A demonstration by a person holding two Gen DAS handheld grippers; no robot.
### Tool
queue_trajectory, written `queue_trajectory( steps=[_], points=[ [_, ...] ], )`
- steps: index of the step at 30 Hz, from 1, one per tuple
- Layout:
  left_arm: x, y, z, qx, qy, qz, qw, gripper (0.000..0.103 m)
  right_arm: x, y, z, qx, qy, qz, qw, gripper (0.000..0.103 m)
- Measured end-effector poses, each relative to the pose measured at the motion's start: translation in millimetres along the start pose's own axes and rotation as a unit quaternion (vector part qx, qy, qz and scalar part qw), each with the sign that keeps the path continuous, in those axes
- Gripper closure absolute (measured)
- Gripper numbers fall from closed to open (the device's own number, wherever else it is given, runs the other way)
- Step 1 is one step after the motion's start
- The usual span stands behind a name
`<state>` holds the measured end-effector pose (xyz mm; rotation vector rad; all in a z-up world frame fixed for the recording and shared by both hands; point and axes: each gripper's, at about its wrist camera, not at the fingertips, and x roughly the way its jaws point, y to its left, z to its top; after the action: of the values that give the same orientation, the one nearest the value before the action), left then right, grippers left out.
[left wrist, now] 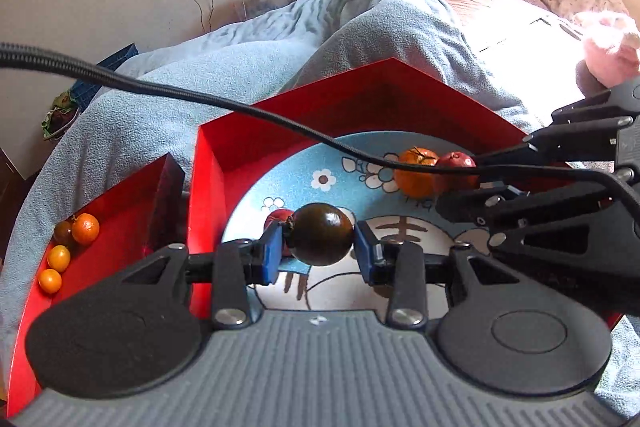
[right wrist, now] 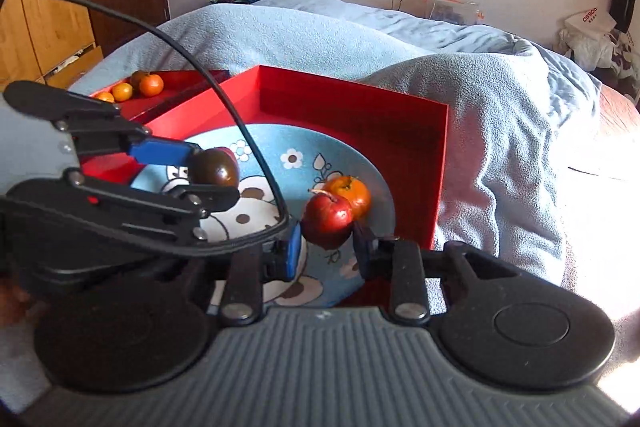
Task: Organize fruits
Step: 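Carry the tomato and apple onto the tiger plate and open both tools, then return the right tool to the fruit tray and grasp a mandarin orange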
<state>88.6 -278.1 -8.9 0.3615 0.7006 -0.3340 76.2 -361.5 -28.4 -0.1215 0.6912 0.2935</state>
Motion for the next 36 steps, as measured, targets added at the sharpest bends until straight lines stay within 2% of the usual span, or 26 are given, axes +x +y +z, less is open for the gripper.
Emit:
queue_trajectory(
  steps=[2,5,8,10,14,15,18,20,28,36],
  points=[
    [1,6,-2,0.016,-0.001,0.013,0.9998,0.059,8,9,2,-0.016,0.019,-0.001,1.0,0.071],
    [3,11,-3,0.022,0.005,0.011,0.9997,0.059,18,12,2,-0.027,0.049,-0.016,0.998,0.07],
    [1,12,-3,0.026,0.001,0.016,0.9995,0.059,17,8,0,-0.014,0.052,-0.015,0.998,0.067],
    [0,10,-3,0.029,0.0,0.016,0.9995,0.058,15,6,0,-0.01,0.05,-0.023,0.998,0.058],
    [-4,9,-5,0.033,-0.006,0.018,0.9993,0.057,11,3,2,0.002,0.04,-0.023,0.999,0.056],
    [-6,8,-5,0.033,-0.01,0.02,0.9992,0.056,9,3,3,0.003,0.038,-0.023,0.999,0.053],
    [-12,9,-4,0.029,-0.021,0.019,0.9992,0.045,4,4,4,0.009,0.029,-0.025,0.999,0.047],
    [-17,9,-3,0.029,-0.029,0.023,0.9989,0.038,2,4,4,0.011,0.028,-0.027,0.999,0.046],
    [-37,19,-3,0.018,-0.042,0.018,0.9988,0.037,-17,9,3,0.011,0.025,-0.046,0.999,0.046],
    [-69,58,-2,-0.023,-0.065,0.03,0.9972,0.037,-48,36,39,-0.018,-0.02,-0.062,0.998,0.046]
  ],
)
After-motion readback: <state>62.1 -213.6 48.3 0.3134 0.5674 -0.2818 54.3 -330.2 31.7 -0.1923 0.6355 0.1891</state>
